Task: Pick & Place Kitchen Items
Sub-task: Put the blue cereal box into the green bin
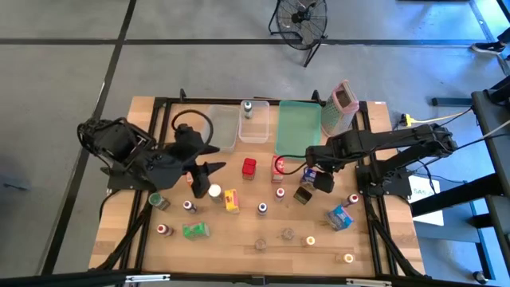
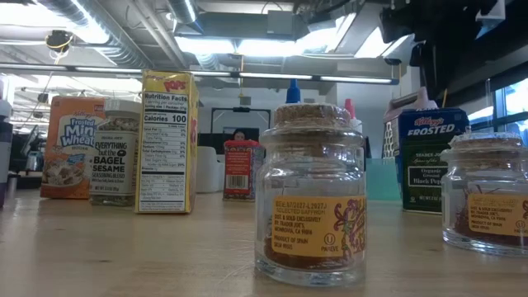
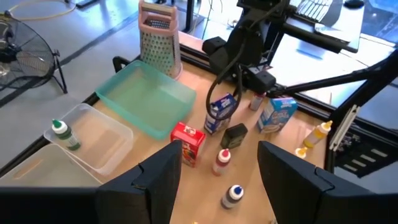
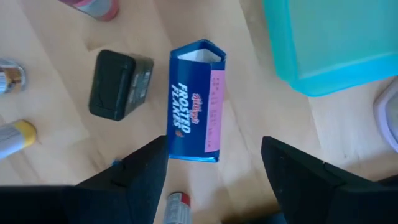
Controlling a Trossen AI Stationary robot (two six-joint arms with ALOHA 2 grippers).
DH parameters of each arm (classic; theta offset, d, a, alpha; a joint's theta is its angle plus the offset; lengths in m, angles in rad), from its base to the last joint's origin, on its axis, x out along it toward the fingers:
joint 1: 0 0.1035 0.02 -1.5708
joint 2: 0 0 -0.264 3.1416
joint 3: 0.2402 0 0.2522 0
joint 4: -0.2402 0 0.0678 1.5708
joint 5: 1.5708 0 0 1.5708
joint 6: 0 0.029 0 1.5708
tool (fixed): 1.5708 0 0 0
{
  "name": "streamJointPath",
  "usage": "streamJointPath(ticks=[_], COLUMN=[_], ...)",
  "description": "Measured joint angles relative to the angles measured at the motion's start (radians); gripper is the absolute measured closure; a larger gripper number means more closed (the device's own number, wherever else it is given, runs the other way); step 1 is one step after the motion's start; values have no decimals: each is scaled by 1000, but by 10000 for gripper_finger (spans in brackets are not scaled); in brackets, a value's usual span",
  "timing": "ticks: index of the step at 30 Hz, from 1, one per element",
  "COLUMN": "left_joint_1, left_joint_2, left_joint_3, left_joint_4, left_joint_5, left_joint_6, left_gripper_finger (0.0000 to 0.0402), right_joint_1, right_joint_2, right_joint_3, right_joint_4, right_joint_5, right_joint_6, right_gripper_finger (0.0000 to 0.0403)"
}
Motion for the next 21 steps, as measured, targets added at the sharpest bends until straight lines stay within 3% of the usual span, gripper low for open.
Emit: streamJointPath(ticks=[12, 21], left_joint_1=[-65, -74], left_joint_2=[5, 5], left_joint_3=[0, 0], left_joint_4=[0, 0], left_joint_5=[-101, -104], left_joint_6=[-71, -121], left_gripper_finger=[198, 198], right_joint_1=[0, 3], right_joint_2=[0, 0], right_joint_3=[-53, -53], right_joint_4=[67, 76], right_joint_5=[-16, -33], right_joint_6=[-7, -7], right_gripper_finger=[142, 142])
